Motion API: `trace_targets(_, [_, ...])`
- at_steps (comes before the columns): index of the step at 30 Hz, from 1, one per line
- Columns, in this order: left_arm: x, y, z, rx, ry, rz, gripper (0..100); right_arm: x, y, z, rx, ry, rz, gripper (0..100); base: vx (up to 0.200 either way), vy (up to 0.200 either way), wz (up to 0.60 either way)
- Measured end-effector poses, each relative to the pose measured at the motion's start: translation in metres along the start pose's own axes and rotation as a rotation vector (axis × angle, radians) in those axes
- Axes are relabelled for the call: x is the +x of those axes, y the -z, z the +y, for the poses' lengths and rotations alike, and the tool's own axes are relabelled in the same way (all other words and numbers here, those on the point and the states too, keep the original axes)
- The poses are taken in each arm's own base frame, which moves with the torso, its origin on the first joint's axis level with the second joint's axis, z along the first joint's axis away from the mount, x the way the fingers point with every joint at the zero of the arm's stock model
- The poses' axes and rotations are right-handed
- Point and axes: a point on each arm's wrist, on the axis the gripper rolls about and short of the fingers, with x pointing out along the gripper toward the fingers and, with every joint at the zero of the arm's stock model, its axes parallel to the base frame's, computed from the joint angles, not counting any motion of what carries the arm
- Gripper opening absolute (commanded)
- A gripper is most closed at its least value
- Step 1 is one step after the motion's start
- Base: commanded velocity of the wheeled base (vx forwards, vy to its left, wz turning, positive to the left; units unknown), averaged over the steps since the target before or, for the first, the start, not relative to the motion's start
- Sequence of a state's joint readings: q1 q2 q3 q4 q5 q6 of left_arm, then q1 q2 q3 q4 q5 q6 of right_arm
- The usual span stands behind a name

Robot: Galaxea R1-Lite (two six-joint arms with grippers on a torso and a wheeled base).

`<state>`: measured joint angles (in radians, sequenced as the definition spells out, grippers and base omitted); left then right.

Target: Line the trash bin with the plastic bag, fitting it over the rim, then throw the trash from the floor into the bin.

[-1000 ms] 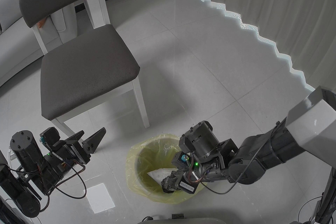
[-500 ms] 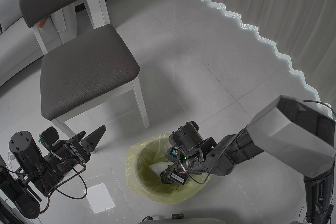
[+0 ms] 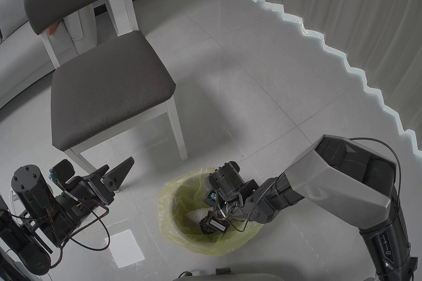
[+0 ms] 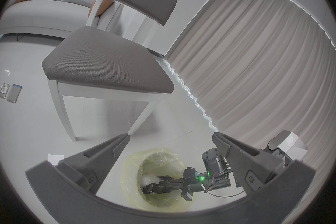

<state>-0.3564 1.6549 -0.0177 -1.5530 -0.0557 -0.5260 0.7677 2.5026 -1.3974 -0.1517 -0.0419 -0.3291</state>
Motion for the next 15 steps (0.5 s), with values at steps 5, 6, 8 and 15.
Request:
trace_targets(5, [0.0,0.0,0.0,-0.006,-0.014,-0.007,100,0.002,0.001,-0.002,0.006,0.004,0.003,0,0.0,0.0,0.0])
trace_targets(6, [0.0,0.0,0.0,-0.008,-0.016,-0.008,100,0.003,0.002,-0.003,0.008,0.005,0.004,0,0.0,0.0,0.0])
trace_targets(8, [0.0,0.0,0.0,-0.019,-0.019,-0.008,100,0.004,0.002,-0.005,0.01,0.009,0.003,0,0.0,0.0,0.0])
trace_targets(15, [0.0,0.001,-0.001,-0.028,-0.018,-0.006,100,0.013,0.007,-0.011,0.019,0.016,0.014,0,0.0,0.0,0.0])
